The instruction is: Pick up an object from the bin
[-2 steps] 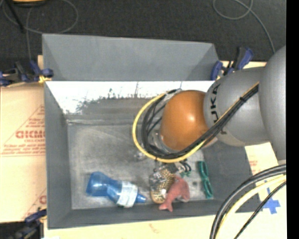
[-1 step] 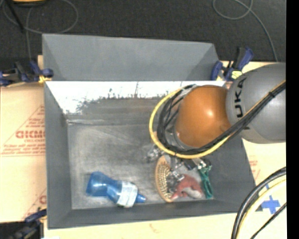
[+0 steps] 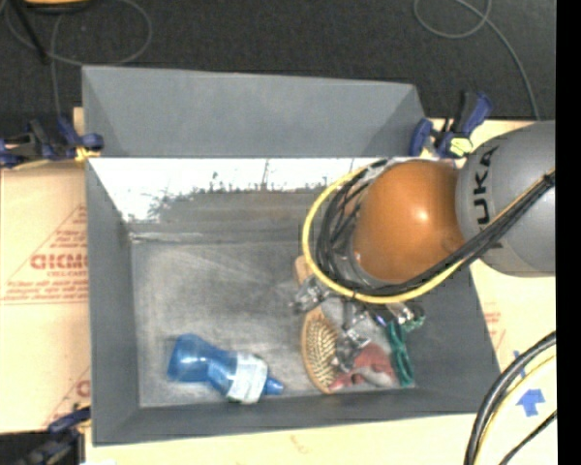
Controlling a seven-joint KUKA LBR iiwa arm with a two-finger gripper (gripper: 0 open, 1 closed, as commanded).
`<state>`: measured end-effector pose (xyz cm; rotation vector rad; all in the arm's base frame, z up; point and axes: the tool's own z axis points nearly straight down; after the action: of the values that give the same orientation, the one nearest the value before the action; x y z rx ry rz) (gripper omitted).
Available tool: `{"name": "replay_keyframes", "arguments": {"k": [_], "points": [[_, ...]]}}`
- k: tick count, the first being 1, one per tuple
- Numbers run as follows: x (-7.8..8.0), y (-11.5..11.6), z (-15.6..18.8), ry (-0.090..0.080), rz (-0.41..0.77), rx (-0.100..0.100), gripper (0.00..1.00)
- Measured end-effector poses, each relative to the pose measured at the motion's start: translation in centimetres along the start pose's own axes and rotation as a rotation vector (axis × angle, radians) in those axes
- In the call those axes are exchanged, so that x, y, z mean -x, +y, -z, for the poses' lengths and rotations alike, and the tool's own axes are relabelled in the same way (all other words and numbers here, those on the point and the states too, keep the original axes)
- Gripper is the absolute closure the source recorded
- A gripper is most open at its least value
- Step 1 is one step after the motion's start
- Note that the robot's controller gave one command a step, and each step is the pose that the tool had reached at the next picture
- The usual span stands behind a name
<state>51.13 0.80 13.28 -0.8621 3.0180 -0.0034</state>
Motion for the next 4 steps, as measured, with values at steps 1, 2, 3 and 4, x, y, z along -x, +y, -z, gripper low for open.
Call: {"name": "replay_keyframes", "arguments": {"k": [1,2,3,4], "points": [[5.2,1.1,3.5,0.000,0.091,0.001,0.00],[1.2,-0.3,-5.6,0.010,0.094,0.010,1.00],[1.2,-0.3,-5.6,0.010,0.093,0.010,1.00],[1.9,-1.1,3.9,-0.002,0.068,0.003,1.00]]}}
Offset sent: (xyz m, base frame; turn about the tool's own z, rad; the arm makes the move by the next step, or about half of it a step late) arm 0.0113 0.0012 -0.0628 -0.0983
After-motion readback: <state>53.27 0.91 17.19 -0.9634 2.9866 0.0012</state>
